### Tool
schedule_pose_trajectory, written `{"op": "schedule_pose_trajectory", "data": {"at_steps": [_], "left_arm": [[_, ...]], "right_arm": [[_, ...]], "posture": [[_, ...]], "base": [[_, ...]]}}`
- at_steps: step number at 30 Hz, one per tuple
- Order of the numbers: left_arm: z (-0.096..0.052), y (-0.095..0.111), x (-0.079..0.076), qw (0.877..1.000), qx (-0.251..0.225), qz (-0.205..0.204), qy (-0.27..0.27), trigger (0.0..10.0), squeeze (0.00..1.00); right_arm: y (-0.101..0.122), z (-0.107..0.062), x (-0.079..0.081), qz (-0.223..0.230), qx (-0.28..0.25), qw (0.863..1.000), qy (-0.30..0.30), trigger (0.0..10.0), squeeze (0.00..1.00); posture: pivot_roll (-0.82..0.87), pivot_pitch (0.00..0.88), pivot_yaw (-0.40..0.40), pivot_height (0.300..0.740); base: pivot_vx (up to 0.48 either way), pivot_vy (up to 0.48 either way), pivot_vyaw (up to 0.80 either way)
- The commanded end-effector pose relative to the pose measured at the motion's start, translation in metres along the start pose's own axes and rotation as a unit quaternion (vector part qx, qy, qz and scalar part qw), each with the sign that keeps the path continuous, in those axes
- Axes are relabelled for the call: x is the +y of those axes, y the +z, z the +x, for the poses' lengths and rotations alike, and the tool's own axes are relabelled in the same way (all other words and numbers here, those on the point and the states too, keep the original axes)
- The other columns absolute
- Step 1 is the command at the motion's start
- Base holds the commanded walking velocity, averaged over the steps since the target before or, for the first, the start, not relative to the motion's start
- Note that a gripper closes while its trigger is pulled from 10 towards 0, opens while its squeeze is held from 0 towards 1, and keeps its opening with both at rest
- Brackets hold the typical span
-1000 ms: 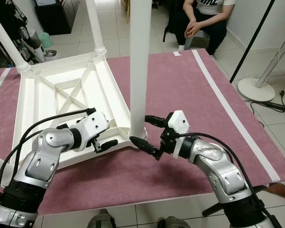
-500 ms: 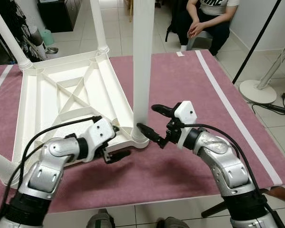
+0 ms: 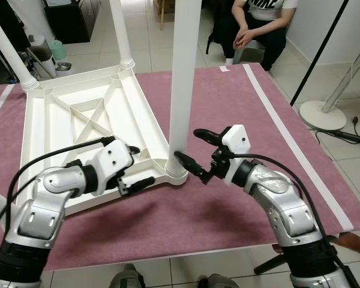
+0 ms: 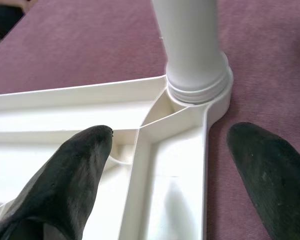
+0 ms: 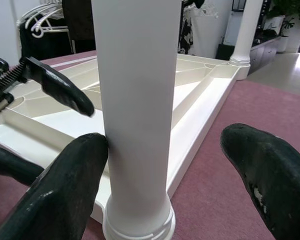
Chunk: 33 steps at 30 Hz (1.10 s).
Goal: Building children table
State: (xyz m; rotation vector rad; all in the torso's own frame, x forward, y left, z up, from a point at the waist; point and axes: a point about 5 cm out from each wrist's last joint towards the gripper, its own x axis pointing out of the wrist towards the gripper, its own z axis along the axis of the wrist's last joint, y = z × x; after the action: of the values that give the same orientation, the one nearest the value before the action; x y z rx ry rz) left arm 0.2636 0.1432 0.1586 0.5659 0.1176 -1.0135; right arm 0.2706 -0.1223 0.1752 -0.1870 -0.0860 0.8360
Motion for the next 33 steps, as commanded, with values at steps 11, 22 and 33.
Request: {"op": "schedule_pose_trajectory", "data": {"at_steps": [11, 22, 33], "left_arm": [[0.014, 0.005, -0.012, 0.998, 0.008, 0.020, -0.056, 10.0, 0.00], [0.027, -0.013, -0.005, 0.995, 0.059, 0.046, -0.072, 10.0, 0.00], [0.040, -0.038, 0.015, 0.990, 0.119, 0.049, -0.061, 8.3, 0.00]], "right_arm": [[-0.001, 0.009, 0.011, -0.022, 0.013, 0.994, 0.107, 10.0, 0.00], [0.012, 0.017, -0.016, -0.052, -0.001, 0.996, 0.071, 10.0, 0.00], [0.006, 0.008, -0.017, -0.047, 0.009, 0.996, 0.072, 10.0, 0.00]], "posture": [[0.01, 0.000, 0.087, 0.740], [0.04, 0.000, 0.080, 0.740], [0.02, 0.000, 0.083, 0.740]], "base": [[0.000, 0.000, 0.00], [0.000, 0.000, 0.00], [0.000, 0.000, 0.00]]}}
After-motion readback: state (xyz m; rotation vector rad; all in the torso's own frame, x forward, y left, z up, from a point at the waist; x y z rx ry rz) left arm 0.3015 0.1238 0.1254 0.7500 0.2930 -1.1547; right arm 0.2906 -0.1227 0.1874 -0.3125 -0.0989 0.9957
